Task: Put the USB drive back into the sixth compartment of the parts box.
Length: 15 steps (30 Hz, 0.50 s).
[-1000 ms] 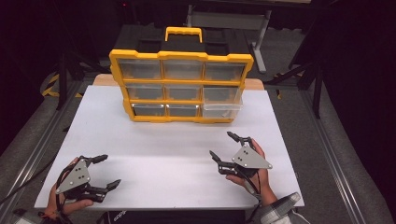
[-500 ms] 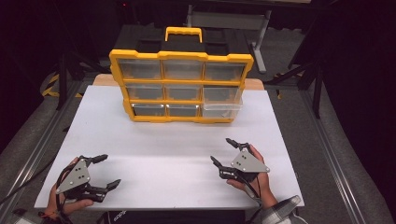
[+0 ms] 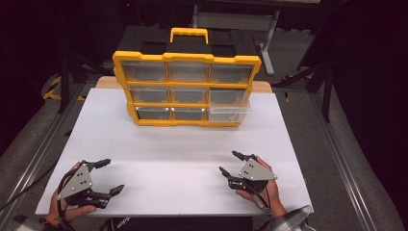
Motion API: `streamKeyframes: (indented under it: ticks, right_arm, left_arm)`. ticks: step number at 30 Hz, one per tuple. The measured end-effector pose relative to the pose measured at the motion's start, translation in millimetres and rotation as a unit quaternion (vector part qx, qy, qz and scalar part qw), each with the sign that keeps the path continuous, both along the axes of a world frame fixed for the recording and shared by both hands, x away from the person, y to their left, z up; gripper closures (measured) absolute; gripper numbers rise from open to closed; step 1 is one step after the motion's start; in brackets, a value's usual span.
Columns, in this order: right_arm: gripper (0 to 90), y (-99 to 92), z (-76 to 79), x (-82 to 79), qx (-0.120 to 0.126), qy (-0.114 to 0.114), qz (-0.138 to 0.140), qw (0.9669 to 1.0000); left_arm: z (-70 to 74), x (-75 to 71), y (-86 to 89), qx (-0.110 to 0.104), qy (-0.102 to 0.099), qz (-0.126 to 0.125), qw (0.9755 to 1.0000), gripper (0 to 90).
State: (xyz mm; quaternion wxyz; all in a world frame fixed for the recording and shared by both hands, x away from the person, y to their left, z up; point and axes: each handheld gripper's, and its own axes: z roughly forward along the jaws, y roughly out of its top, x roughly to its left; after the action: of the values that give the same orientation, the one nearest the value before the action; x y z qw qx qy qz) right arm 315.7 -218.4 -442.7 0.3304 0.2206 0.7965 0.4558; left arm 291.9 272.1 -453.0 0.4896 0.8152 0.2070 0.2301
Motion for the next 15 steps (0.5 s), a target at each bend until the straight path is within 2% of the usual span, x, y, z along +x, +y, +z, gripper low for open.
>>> streamKeyframes:
  ticks: [7, 15]
  right_arm:
    - [47.0, -2.8, -0.7, -3.9, 0.000, 0.000, 0.013, 0.9999]
    - [71.1, -4.2, -0.6, -4.1, -0.004, 0.002, 0.019, 0.9998]
  left_arm:
    - [0.8, 0.4, 1.6, -0.003, -0.004, 0.000, 1.0000, 9.9]
    - [1.2, 1.1, 2.2, -0.007, -0.003, 0.001, 1.0000, 9.7]
